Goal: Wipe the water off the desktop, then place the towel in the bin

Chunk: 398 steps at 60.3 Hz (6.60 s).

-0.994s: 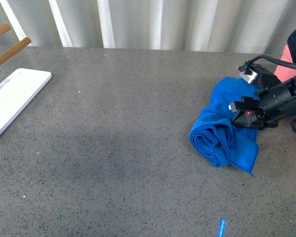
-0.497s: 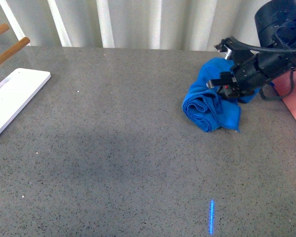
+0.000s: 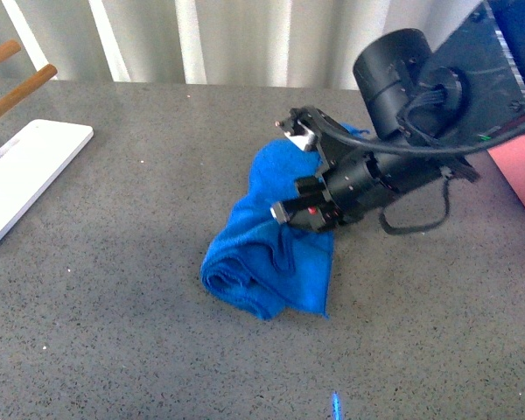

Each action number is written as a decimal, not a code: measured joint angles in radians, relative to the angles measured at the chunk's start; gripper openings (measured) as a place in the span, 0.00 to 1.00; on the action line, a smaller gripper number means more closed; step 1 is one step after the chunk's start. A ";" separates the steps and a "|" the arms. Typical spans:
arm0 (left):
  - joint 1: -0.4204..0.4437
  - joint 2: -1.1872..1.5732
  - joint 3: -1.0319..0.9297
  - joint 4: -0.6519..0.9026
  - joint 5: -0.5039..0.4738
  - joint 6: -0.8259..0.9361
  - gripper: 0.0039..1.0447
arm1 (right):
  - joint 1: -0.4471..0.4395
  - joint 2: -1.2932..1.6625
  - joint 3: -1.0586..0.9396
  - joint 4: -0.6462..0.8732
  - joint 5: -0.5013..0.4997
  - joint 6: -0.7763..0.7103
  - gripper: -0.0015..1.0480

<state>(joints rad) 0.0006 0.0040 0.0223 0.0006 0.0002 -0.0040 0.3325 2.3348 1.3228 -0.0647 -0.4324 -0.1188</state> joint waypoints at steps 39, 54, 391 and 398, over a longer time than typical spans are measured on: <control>0.000 0.000 0.000 0.000 0.000 0.000 0.94 | -0.341 -0.325 -0.363 -0.069 0.092 -0.349 0.04; 0.000 0.000 0.000 0.000 0.000 0.000 0.94 | -0.282 -0.372 -0.206 -0.083 0.171 -0.375 0.04; 0.000 -0.002 0.000 0.000 0.000 0.000 0.94 | -0.335 -2.331 -1.311 0.065 0.424 0.101 0.61; 0.000 -0.002 0.000 0.000 0.000 0.000 0.94 | -0.335 -2.331 -1.311 0.065 0.424 0.101 0.85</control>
<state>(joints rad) 0.0006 0.0021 0.0223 0.0006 -0.0002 -0.0040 -0.0025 0.0036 0.0120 0.0006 -0.0082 -0.0181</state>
